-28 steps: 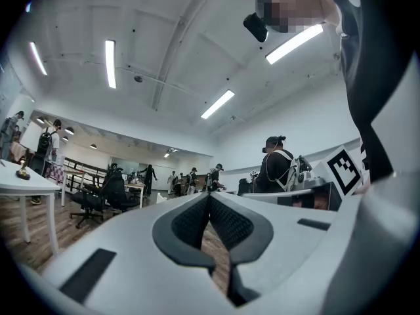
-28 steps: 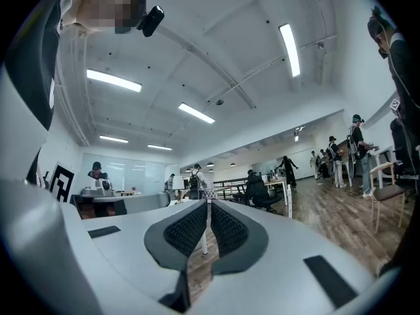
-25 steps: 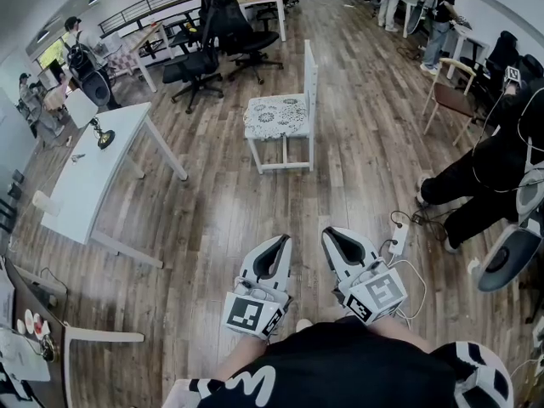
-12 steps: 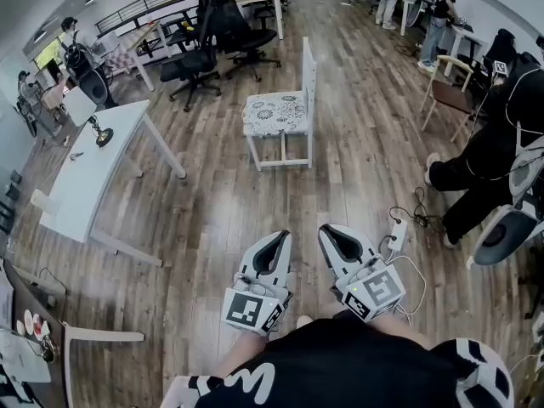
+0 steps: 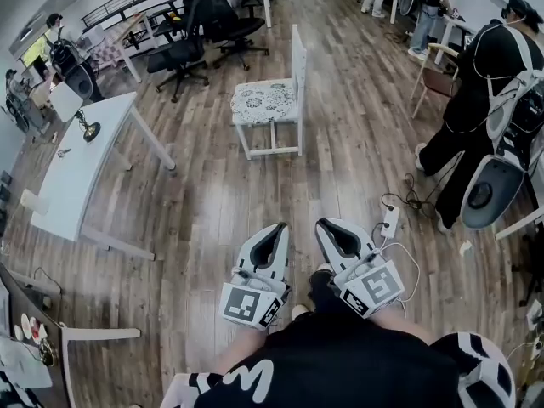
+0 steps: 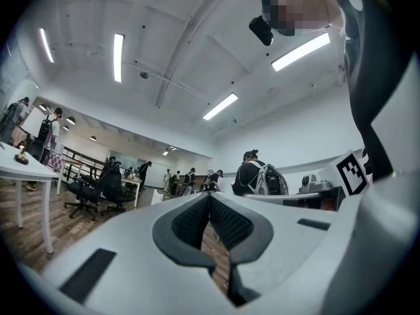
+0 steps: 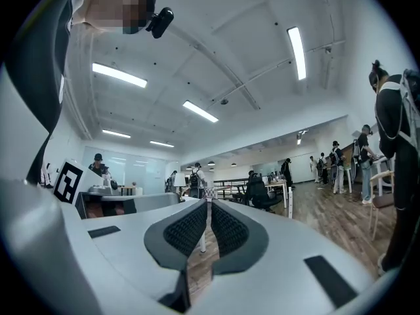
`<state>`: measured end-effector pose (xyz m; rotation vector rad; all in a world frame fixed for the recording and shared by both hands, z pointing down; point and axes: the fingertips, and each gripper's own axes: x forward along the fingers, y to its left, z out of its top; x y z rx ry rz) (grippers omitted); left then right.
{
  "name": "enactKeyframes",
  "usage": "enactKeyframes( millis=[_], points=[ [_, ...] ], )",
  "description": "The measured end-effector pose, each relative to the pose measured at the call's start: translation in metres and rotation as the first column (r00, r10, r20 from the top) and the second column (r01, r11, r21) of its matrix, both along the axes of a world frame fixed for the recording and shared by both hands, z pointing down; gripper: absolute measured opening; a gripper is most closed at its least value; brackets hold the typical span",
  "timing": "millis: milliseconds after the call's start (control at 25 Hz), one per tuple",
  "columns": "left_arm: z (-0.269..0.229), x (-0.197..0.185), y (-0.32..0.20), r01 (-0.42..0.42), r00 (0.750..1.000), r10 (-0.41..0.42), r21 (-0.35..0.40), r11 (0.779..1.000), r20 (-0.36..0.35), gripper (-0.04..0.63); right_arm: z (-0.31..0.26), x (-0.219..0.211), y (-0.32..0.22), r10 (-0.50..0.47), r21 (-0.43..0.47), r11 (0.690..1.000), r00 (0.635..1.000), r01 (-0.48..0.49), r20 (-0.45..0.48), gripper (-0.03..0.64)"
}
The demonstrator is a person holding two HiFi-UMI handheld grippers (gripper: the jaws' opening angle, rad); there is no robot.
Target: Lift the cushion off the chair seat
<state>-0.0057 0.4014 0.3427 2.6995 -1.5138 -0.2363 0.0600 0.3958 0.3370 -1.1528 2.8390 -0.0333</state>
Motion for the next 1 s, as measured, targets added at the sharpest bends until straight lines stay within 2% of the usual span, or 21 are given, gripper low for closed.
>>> enactKeyframes(
  millis=[400, 600, 1000],
  points=[
    [0.011, -0.016, -0.042, 0.048, 0.999, -0.048, -0.044, 0.998, 0.015, 0.006, 0.017, -0.011, -0.052, -0.039, -0.099, 0.994, 0.998, 0.044, 0.053, 0.034],
    [0.016, -0.022, -0.088, 0.067, 0.997, -0.065, -0.052, 0.996, 0.037, 0.006, 0.02, -0.027, -0.101, -0.087, -0.094, 0.991, 0.995, 0.092, 0.05, 0.034],
    [0.004, -0.029, -0.195, 0.107, 0.994, -0.106, -0.028, 0.994, 0.035, 0.005, 0.001, -0.039, -0.211, -0.138, -0.05, 0.989, 0.99, 0.139, 0.036, 0.034]
  ],
)
